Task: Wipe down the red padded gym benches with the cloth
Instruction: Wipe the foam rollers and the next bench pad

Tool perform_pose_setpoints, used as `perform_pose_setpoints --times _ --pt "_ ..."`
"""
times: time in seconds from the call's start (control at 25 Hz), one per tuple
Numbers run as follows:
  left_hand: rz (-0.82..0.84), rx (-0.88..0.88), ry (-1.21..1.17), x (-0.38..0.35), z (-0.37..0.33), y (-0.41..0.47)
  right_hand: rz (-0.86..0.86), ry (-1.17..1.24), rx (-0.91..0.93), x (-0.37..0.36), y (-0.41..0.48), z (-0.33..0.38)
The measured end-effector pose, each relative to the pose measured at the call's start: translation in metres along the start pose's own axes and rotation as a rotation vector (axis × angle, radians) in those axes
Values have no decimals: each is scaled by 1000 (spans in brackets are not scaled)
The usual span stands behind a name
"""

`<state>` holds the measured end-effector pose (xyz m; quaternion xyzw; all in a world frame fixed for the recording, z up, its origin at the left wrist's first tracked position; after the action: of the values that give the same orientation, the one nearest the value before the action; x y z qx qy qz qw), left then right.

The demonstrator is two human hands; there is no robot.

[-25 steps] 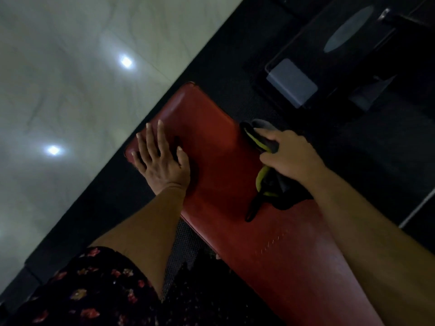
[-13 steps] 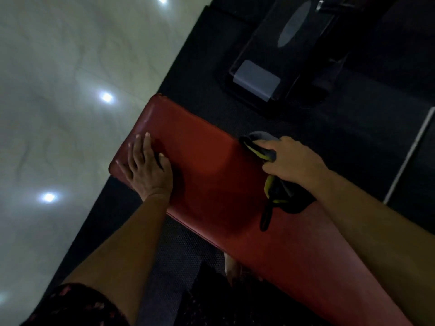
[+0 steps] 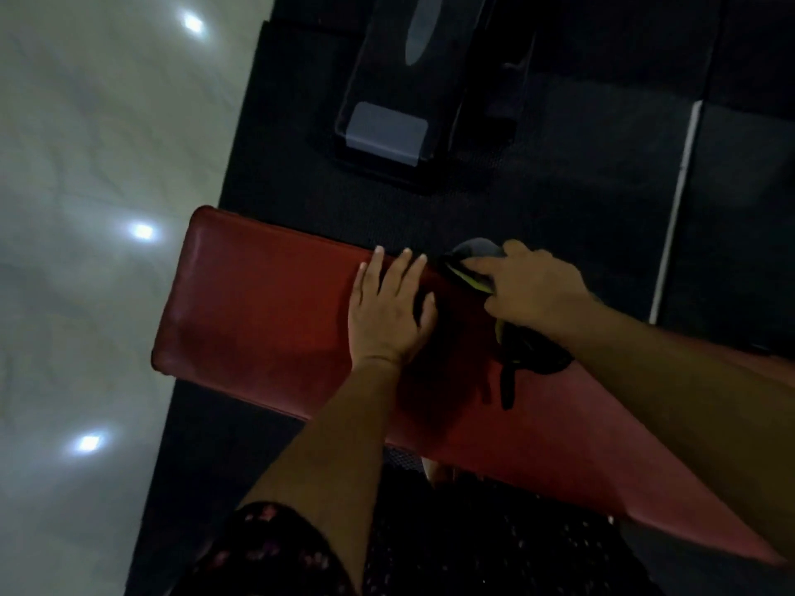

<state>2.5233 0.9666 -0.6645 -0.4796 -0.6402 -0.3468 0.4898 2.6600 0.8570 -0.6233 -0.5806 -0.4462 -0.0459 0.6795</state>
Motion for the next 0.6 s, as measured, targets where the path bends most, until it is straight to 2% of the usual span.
perform_pose_setpoints --times 0.08,0.24,0.36,0.52,0.6 --pt "10 26 11 -5 5 2 18 22 -65 -2 14 -11" --pt "6 18 12 -2 7 3 -12 10 -77 1 3 -7" --pt "1 17 8 -4 6 1 5 20 -181 -8 -17 -29" --pt "21 38 -14 -5 9 1 65 -13 -342 -3 2 -39" --pt "23 39 -18 -4 7 1 1 -70 -371 -6 -10 -33"
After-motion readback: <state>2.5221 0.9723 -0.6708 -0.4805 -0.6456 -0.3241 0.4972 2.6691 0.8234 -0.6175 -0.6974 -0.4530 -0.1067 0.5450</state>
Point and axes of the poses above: each hand's wrist, its own y-axis towards the middle knuckle, its own x-axis out of the back of the hand, z = x × y, the point moved 5 cm from there along y, towards the middle knuckle, and after that the axes turned 14 degrees about -x, right-handed, at the moved point
